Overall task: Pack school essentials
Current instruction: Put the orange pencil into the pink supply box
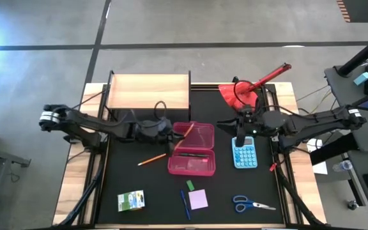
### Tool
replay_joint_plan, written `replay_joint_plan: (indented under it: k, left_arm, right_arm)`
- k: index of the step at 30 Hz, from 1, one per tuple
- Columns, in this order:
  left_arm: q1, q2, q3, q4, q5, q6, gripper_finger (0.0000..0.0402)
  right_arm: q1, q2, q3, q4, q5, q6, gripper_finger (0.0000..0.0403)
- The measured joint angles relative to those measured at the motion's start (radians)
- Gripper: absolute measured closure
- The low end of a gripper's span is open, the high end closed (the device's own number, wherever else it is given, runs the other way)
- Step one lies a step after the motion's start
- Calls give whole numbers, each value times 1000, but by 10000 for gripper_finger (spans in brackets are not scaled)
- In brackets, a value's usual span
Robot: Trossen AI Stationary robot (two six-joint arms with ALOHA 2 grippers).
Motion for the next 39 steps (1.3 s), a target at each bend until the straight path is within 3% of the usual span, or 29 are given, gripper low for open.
replay_joint_plan:
  k: [7, 15, 24, 31, 39]
  left_arm:
    - [-15, 122, 37, -2, 89, -65, 401]
    - [-41, 224, 122, -6, 135, -7, 401]
    - [-48, 236, 135, -57, 213, 98, 391]
    - [-55, 236, 134, -106, 217, 134, 388]
    - [-54, 236, 129, -137, 232, 178, 387]
  right_arm:
    - [78, 55, 73, -350, -39, 182, 333]
    - [167, 169, 178, -562, -117, 278, 333]
    - [263, 316, 308, -826, -258, 386, 333]
    - [339, 385, 333, -859, -331, 454, 333]
    - [387, 429, 315, -861, -339, 524, 333]
